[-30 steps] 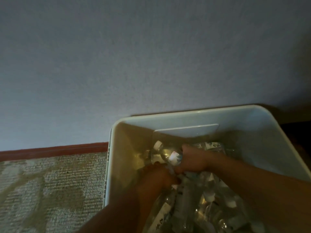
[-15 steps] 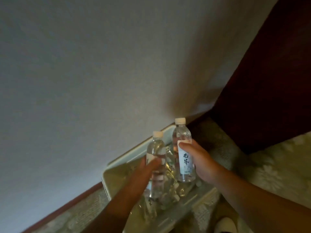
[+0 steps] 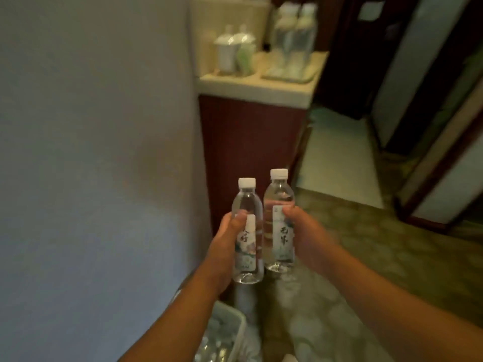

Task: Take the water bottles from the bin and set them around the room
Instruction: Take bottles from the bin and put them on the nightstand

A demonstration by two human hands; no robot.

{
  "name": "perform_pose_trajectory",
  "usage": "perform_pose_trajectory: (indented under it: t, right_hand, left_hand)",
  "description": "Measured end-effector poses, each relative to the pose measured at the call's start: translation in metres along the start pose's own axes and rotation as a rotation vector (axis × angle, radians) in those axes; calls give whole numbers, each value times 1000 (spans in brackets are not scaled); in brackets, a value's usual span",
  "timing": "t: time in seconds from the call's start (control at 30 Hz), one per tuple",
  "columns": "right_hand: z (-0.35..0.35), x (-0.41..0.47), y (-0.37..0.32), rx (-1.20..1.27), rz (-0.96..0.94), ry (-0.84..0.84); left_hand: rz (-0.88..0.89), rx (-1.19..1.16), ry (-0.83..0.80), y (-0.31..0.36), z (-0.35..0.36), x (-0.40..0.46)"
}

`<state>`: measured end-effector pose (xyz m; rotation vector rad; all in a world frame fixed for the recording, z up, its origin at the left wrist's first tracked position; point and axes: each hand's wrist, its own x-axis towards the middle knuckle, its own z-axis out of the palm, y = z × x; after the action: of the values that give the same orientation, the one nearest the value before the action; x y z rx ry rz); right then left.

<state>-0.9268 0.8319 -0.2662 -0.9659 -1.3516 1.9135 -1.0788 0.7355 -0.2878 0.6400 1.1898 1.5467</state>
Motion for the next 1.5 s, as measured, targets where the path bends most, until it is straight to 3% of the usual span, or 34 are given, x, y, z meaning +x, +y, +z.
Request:
perform_pose_trajectory:
  t: [0.23,0.5,0.8,1.03,1.33,1.5]
  right_hand:
    - [-102,-167,-126,-25,-239,346]
    - [-231,-407,-184,-71,-366,746]
    - [-371,-691,-163,-145,-428,1233]
    - [-489,-895,-141,-194,-372,1500]
    - [-607,-1061,-137,-261,-265,1790]
    - [-638,-1130,-137,-263,-308,1937]
  left_hand:
    - [54,120,-579,70,199,-54]
    - [24,279,-863,60,429,-169]
    - [-67,369,-1211,-62,674,-351]
    - [-58,435,-1442,-159,850,-499]
    - [-104,370,-1764,-252,1033,-609]
    - [-96,372,-1918,-291,1115,-674]
